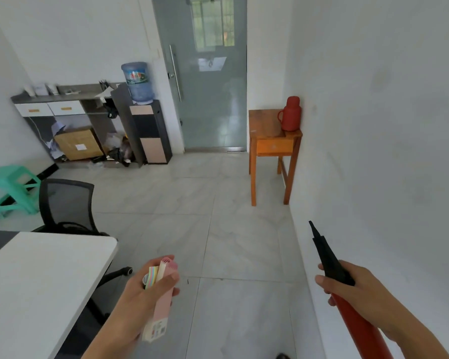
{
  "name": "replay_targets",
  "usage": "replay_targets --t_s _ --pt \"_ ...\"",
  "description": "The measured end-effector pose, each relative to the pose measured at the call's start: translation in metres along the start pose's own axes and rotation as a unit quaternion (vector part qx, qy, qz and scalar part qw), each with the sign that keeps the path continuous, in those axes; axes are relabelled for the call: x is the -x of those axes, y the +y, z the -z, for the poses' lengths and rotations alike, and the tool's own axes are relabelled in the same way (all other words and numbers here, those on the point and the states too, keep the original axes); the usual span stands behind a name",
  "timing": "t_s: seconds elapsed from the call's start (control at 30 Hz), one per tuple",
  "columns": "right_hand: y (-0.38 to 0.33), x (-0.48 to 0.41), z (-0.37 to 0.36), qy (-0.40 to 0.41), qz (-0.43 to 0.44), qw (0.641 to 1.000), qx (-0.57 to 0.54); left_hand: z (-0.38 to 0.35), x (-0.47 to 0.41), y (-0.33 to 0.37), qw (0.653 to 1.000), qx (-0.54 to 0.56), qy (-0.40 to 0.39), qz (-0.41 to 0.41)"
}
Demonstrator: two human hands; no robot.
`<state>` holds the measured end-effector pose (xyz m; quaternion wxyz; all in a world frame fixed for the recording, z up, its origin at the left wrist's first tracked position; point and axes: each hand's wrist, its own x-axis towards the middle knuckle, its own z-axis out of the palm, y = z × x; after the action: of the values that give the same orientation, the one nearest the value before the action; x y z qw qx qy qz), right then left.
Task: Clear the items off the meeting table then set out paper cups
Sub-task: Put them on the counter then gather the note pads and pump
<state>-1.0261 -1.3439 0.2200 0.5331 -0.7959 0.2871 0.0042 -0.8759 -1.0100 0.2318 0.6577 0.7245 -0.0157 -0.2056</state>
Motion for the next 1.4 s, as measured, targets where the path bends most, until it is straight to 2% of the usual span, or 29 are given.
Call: replay_targets --t_s 0.23,0.4,0.67,1.13,1.4 --pt "-0.058 -0.207 0.026 -0.036 0.015 0.999 0.008 -0.039 -0.175 0.047 0.999 0.005 0.035 -0.003" --pt "-0.132 -0.343 0.017 -0.074 0.056 0.994 0.058 -0.024 -0.257 0.077 0.996 0.022 0.089 -0.007" --pt "-0.218 -0.528 -0.067 -0.165 0.084 0.975 0.124 0.050 -0.402 0.078 0.979 0.077 0.186 0.025" --pt "-0.411 -0.799 -0.220 -0.170 0.081 0.976 0.114 0.215 -0.721 0.188 0.984 0.067 0.167 0.011" --pt "-0.517 -0.990 -0.356 -0.223 0.108 0.958 0.147 0.336 -0.895 0.216 0.967 0.067 0.245 0.030"
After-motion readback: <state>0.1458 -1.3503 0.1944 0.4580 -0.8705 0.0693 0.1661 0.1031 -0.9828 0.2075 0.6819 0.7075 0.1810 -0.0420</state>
